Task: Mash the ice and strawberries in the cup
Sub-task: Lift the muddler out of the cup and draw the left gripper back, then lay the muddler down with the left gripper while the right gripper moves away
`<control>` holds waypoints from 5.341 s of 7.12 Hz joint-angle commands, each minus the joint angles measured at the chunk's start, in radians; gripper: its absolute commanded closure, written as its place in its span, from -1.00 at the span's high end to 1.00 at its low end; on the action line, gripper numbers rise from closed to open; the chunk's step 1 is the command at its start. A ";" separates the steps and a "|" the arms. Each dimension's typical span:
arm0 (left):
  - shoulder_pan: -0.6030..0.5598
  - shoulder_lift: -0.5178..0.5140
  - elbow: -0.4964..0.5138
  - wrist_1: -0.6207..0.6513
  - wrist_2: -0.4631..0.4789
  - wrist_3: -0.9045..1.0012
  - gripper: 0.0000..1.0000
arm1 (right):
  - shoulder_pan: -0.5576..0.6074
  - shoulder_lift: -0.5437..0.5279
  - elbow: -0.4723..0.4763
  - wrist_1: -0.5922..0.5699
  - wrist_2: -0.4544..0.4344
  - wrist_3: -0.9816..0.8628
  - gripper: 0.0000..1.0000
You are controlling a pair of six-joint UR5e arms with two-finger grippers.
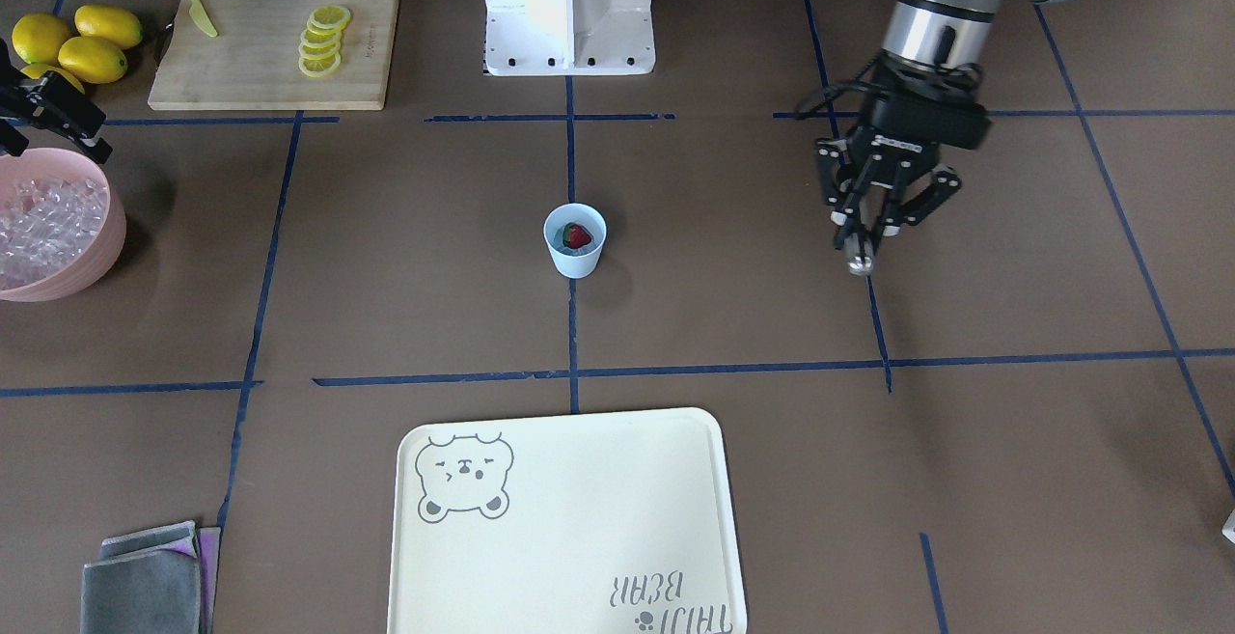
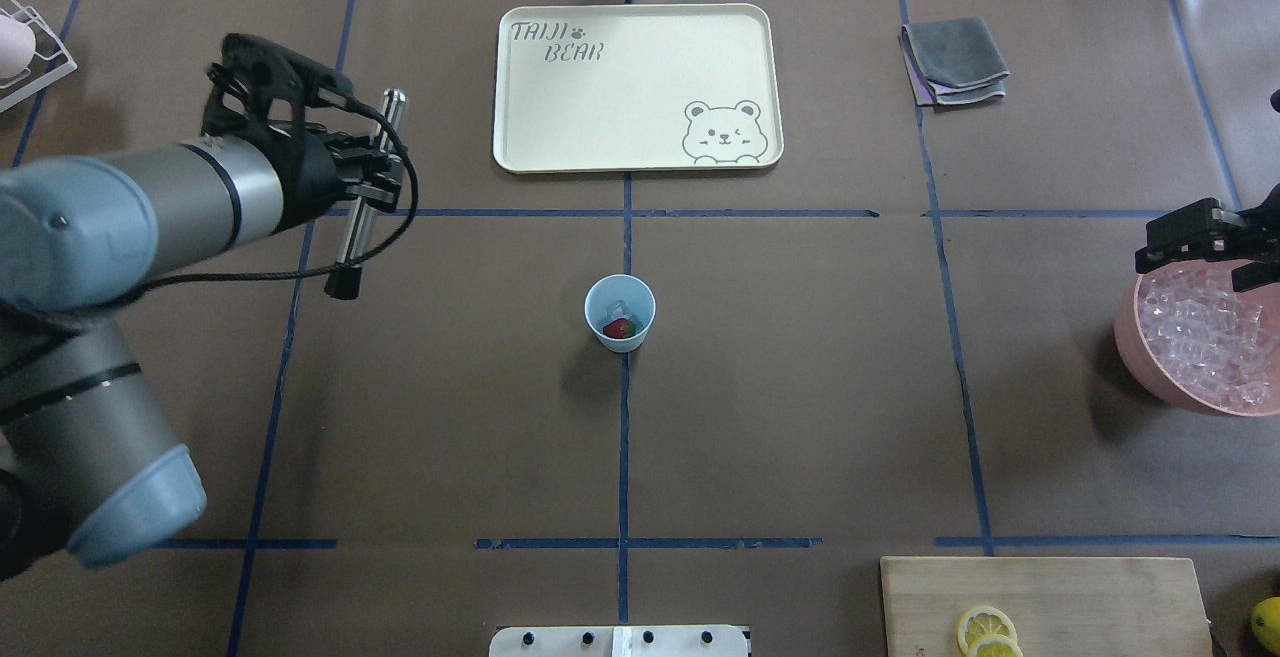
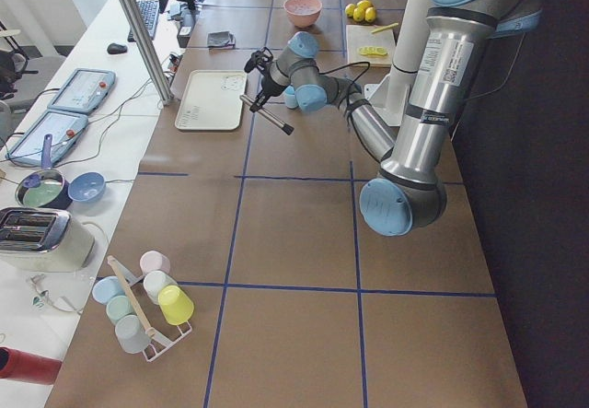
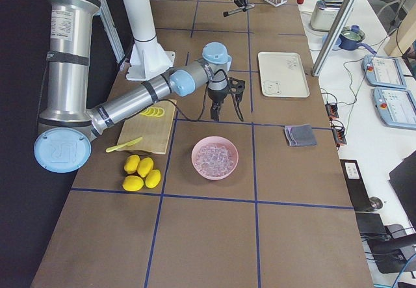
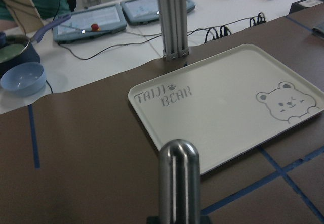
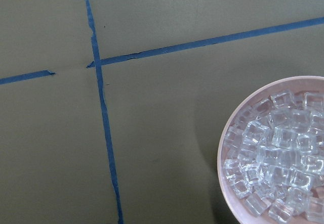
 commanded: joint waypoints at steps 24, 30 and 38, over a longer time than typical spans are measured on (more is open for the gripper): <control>-0.254 0.265 0.591 -0.295 -0.326 0.221 0.98 | 0.002 -0.002 0.012 0.000 0.002 0.003 0.99; -0.523 0.342 0.436 -0.190 -0.671 0.429 1.00 | 0.245 -0.174 -0.085 -0.015 0.045 -0.538 0.99; -0.689 0.345 0.174 0.513 -0.611 0.850 1.00 | 0.491 -0.091 -0.341 -0.067 0.160 -0.939 0.99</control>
